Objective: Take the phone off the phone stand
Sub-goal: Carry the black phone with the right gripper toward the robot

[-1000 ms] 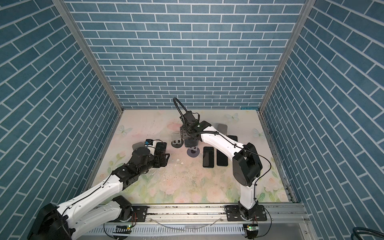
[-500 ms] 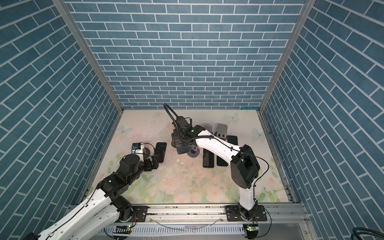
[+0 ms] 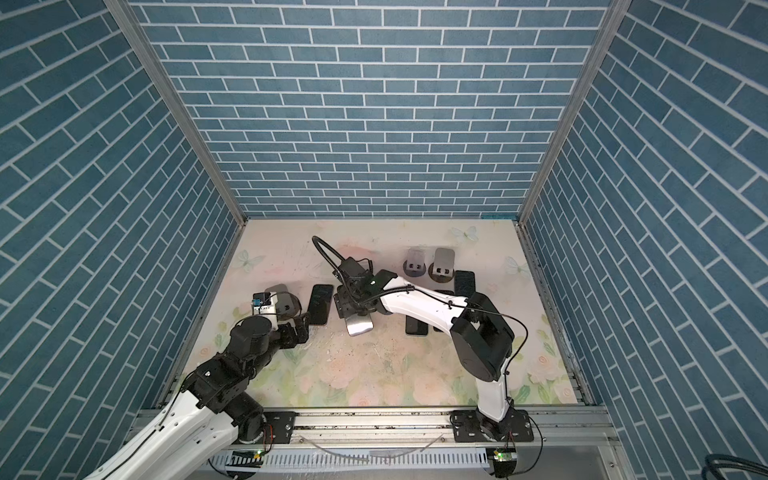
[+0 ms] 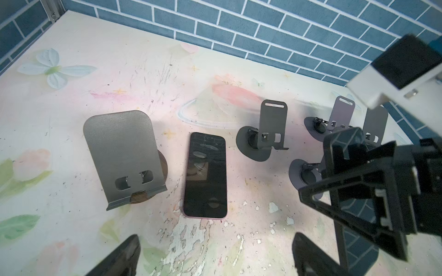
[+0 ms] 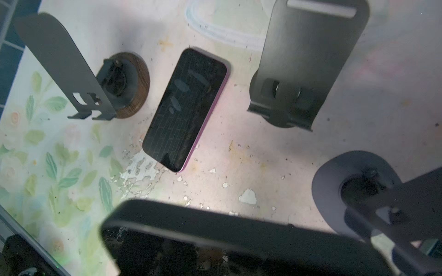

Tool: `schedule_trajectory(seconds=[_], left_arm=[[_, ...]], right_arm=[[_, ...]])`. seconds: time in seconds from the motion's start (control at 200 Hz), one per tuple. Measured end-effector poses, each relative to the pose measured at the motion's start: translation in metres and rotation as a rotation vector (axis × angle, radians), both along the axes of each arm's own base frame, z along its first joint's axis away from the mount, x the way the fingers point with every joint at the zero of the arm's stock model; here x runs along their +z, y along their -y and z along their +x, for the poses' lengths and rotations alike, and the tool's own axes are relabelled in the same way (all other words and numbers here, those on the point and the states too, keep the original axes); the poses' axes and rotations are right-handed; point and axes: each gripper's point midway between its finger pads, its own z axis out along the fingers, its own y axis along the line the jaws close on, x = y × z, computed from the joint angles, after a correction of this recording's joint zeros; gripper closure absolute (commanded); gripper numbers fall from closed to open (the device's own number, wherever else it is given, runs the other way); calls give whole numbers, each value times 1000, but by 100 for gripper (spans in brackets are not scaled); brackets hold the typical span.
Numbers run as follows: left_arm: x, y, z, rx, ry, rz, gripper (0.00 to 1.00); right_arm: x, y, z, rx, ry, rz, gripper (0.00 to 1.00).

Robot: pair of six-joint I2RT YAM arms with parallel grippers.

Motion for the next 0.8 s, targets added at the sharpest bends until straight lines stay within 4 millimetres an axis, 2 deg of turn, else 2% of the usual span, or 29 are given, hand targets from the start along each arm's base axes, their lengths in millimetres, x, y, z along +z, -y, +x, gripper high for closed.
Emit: schedule_trajectory(seconds=[0.22,0.565,0.8], left_arm=[[-5,-4,-1,16,-9,7,0],[-8,-6,-3,24,-20,20,0],[-8,-8,-3,32,-20,21,0]], right_arm=[[-16,1,-11,-6,-49,-13,48],[-62,3,-15,-13,-113,-95,48],[-81,9,-17,-16,-139,-144,47]])
